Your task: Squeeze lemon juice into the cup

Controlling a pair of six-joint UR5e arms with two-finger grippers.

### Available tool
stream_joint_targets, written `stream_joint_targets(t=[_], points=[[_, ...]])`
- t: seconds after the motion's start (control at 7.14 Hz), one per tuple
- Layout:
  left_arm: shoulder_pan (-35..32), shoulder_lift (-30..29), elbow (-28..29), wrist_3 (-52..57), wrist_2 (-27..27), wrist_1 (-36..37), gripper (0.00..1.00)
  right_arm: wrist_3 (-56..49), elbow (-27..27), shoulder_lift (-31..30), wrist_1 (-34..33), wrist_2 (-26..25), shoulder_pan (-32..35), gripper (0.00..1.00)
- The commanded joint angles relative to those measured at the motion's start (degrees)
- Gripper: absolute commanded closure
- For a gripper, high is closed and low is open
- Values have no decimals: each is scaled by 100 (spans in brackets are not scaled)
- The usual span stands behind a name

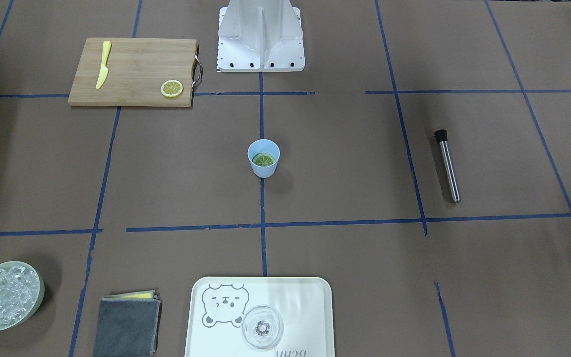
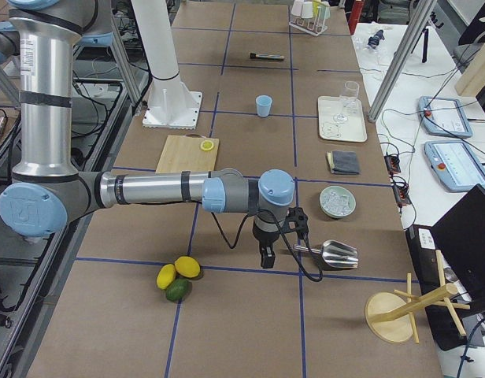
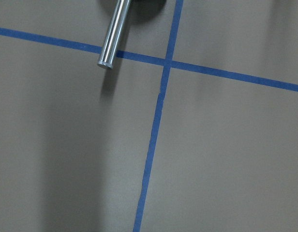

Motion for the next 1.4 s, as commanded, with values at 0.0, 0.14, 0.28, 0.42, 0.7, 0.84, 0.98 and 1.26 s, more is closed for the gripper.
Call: stream_joint_targets(t=[0.0, 0.14, 0.28, 0.42, 0.7, 0.84, 0.98, 1.26], points=[[-25, -60, -88, 1, -24, 30, 0, 33, -8, -12, 0, 12, 4, 0], [-25, -70, -132, 1, 19, 13, 0, 33, -8, -38, 0, 12, 4, 0], [-25, 9, -158, 1, -15, -4, 0, 33, -8, -65, 0, 38, 4, 0], [-42, 35, -211, 1, -24, 13, 0, 33, -8, -65, 0, 39, 4, 0], [-51, 193, -264, 10, -33, 13, 0, 41, -8, -65, 0, 30, 4, 0], [-51, 211, -386, 1, 2, 13, 0, 41, -8, -65, 0, 30, 4, 0], [-51, 212, -422, 1, -15, 22, 0, 41, -8, -65, 0, 30, 4, 0], [-51, 203, -449, 1, 11, 13, 0, 41, -16, -65, 0, 39, 4, 0]])
